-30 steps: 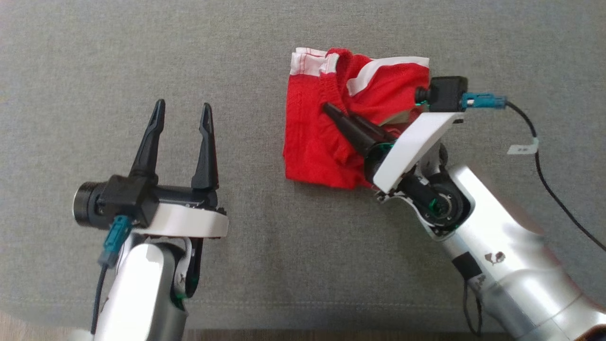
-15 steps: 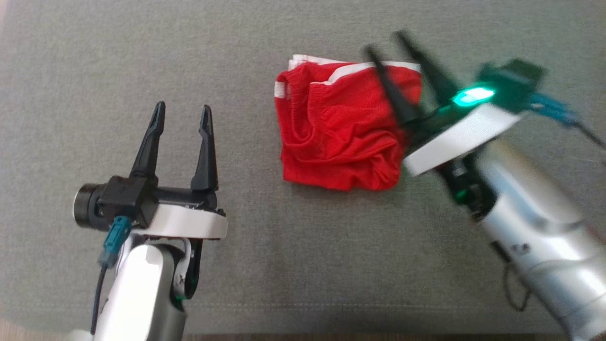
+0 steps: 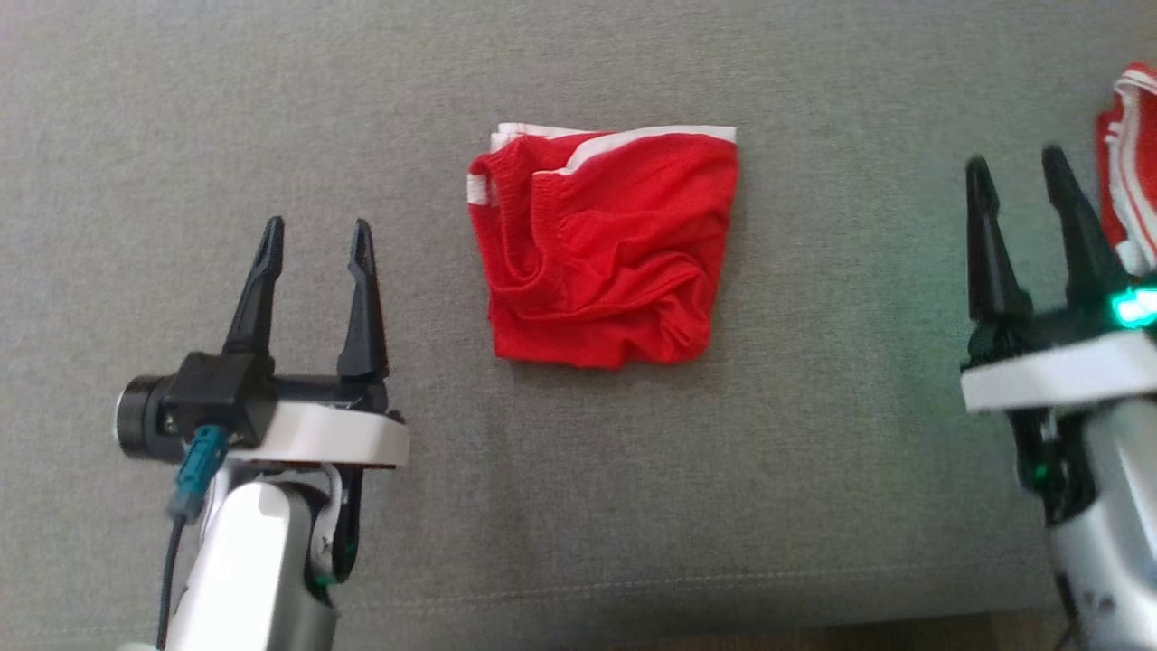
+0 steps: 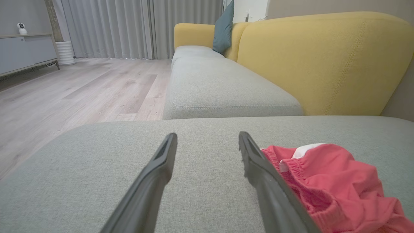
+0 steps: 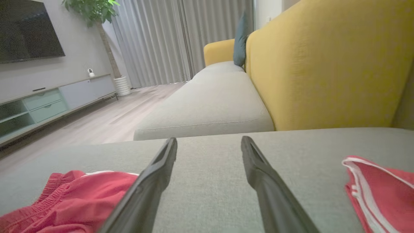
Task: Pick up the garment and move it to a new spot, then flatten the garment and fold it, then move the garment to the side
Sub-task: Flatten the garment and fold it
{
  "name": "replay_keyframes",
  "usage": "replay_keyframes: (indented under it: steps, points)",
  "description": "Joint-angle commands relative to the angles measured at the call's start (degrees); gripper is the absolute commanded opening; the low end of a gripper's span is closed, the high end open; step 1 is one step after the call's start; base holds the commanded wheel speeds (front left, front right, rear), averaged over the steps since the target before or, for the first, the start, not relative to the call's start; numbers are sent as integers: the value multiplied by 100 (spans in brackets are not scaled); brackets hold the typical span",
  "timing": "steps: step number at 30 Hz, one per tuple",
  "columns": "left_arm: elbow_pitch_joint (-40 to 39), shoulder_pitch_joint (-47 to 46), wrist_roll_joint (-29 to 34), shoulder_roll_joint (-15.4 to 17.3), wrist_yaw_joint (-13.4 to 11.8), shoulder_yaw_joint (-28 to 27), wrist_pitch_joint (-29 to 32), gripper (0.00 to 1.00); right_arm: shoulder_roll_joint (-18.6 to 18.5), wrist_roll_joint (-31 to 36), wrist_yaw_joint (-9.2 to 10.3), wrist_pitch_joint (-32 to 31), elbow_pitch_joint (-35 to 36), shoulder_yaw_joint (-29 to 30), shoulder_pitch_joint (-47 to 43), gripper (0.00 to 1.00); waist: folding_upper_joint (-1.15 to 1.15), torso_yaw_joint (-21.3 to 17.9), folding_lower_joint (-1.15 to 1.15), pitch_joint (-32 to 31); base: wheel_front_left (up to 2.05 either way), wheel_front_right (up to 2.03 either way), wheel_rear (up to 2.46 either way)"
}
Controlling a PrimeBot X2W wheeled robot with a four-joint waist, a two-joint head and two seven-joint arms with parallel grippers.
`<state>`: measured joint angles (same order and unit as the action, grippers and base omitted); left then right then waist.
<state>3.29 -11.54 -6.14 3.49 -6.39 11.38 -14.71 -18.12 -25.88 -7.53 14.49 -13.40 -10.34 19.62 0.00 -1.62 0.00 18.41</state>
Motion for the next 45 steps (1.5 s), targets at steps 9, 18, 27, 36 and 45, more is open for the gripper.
replay_keyframes:
  steps: [9, 18, 27, 36, 45]
  points:
    - [-124, 43, 26, 175, -25, -305, -29, 100, 543, 592, 4, -228, 1063, 506, -804, 100, 0, -161, 0, -76, 0, 0, 0]
    - [-81, 17, 25, 191, -27, -290, -29, 100, 653, 712, 4, -399, 1343, 625, -934, 100, 0, -167, 0, -65, 0, 0, 0]
    - [-86, -7, 30, 187, -40, -265, -29, 100, 661, 767, 4, -475, 1442, 669, -963, 28, 0, -152, 0, -44, 0, 0, 0]
    - [-152, -106, 52, 182, -33, -217, -29, 100, 435, 740, 4, -630, 1105, 192, -653, 0, 0, -113, 0, 118, 0, 0, 0]
    - [-132, -388, 52, 124, 40, -66, -29, 100, 280, 352, 4, -551, -300, -1812, 680, 0, 0, 135, 0, 441, 0, 0, 0]
